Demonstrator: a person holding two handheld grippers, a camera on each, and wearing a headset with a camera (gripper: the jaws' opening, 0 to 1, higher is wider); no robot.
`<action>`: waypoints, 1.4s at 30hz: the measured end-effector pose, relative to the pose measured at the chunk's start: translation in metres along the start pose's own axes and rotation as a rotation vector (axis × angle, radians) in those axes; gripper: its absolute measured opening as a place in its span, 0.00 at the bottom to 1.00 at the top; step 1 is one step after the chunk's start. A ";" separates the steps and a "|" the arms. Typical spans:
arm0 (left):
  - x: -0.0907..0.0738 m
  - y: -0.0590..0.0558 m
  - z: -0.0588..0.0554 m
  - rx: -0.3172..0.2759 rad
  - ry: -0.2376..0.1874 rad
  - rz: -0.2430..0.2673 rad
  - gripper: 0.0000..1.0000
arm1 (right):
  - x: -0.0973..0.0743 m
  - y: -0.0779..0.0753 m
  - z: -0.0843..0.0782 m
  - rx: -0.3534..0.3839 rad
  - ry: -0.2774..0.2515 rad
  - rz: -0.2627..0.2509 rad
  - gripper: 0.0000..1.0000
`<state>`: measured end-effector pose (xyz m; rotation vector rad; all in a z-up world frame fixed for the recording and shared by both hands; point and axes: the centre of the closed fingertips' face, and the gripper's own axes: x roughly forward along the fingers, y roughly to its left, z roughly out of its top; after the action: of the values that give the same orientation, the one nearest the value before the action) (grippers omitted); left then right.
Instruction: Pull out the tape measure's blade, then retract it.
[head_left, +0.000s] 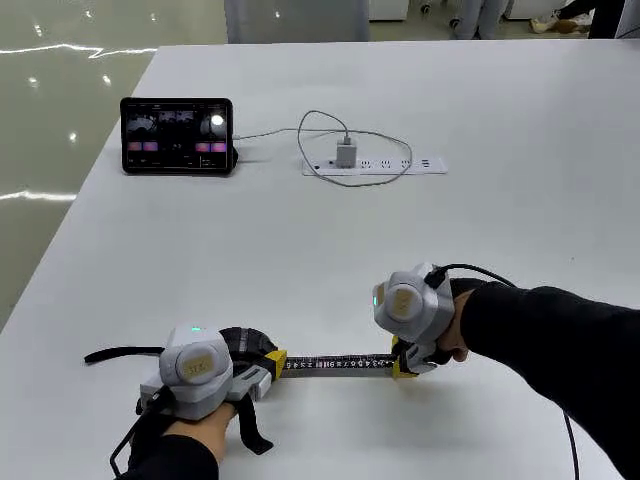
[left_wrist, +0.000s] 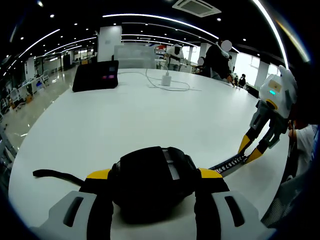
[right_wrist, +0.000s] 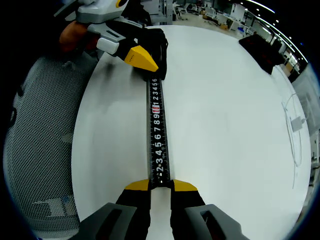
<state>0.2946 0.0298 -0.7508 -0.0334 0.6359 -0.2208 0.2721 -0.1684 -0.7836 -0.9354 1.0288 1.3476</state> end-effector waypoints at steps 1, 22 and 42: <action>0.000 0.000 0.000 0.000 0.000 0.000 0.61 | 0.000 0.000 0.000 0.001 -0.001 0.001 0.11; 0.000 0.000 0.000 -0.001 -0.001 0.000 0.61 | 0.003 0.001 0.008 0.018 -0.003 0.001 0.11; 0.000 0.000 0.000 -0.006 -0.001 -0.004 0.61 | 0.006 0.001 0.017 0.024 0.007 0.001 0.11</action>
<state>0.2952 0.0299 -0.7509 -0.0402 0.6355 -0.2223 0.2716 -0.1504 -0.7842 -0.9223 1.0483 1.3309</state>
